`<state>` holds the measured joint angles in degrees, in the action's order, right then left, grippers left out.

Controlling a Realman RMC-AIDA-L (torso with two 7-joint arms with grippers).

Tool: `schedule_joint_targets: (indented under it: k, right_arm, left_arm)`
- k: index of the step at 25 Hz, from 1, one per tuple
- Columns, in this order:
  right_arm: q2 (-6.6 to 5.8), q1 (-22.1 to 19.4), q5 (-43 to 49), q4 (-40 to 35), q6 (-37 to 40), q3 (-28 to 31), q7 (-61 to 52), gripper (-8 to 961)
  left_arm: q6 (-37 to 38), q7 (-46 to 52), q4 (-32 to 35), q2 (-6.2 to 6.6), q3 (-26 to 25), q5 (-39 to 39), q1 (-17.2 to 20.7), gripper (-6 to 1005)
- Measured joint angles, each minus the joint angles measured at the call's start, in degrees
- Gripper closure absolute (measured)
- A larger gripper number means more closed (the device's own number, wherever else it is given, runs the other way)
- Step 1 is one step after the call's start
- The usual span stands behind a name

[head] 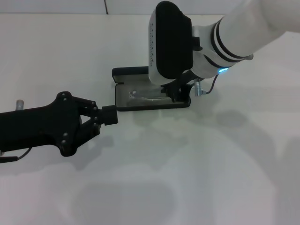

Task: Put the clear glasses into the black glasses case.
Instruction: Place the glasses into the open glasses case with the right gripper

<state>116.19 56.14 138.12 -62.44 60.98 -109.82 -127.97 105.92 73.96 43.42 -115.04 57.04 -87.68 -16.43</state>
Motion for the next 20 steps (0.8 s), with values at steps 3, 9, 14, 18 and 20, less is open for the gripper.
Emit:
schedule_joint_targets:
  k: [3,9,14,18,20]
  right_arm:
    - [0.0,-0.4,0.1,0.0,-1.1,-0.5,0.0,866]
    - [0.0,-1.1,0.1,0.1,-1.7,-1.0,0.0,863]
    - [0.0,-1.4,0.1,0.1,-2.2,-1.3,0.0,861]
    - [0.0,-1.4,0.1,0.1,-2.6,-1.4,0.0,859]
    - [0.0,-1.4,0.1,0.1,-2.9,-1.4,0.0,858]
  left_arm:
    - [0.0,0.0,0.0,-0.08,0.0,-0.3,0.0,951]
    - [0.0,-0.2,0.0,0.29,0.0,-1.0,0.5,951]
    - [0.0,-0.2,0.0,0.41,0.0,-1.1,0.5,952]
    - [0.0,0.0,2.0,0.69,0.0,-4.3,0.7,952]
    - [0.0,0.2,2.8,0.75,0.0,-5.3,0.8,952]
